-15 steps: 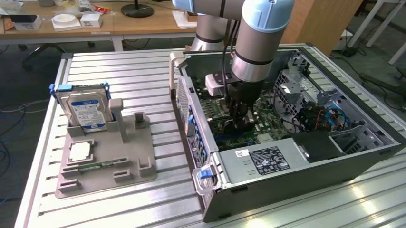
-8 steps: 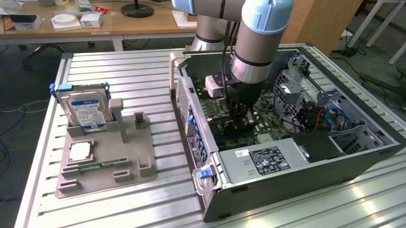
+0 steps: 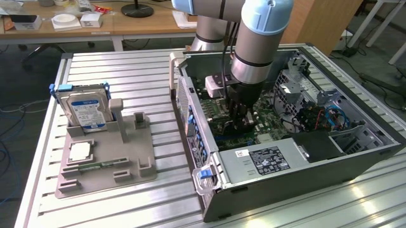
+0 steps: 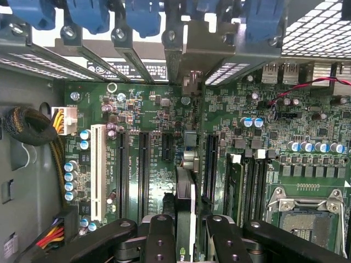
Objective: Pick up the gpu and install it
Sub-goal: 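Insert the gpu into the slot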
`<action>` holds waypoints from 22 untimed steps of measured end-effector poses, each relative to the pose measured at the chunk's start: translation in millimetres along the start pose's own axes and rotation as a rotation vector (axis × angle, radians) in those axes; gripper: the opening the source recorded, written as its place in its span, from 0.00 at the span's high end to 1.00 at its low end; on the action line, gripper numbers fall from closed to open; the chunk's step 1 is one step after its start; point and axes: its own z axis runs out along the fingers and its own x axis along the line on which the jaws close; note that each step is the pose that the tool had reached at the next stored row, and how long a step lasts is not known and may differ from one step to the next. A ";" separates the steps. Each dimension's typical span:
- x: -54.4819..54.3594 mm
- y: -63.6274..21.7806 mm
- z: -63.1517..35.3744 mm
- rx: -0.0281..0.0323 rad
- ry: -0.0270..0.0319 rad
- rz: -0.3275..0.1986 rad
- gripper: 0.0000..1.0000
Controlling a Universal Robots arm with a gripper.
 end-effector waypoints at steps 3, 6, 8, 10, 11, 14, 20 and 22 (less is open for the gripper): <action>0.0 0.0 0.1 0.0001 -0.0002 0.000 0.73; -0.1 0.0 0.1 0.0001 -0.0002 0.000 0.73; -0.1 0.1 0.1 0.0002 -0.0002 0.000 0.73; -0.1 0.2 0.1 0.0002 -0.0003 0.000 0.73; -0.1 0.3 0.1 0.0002 -0.0003 0.000 0.73; 0.0 0.4 1.0 0.0000 0.0000 0.000 0.73; 0.0 0.6 4.0 0.0005 0.0001 0.000 0.73; 0.0 0.6 4.0 0.0005 0.0001 0.000 0.73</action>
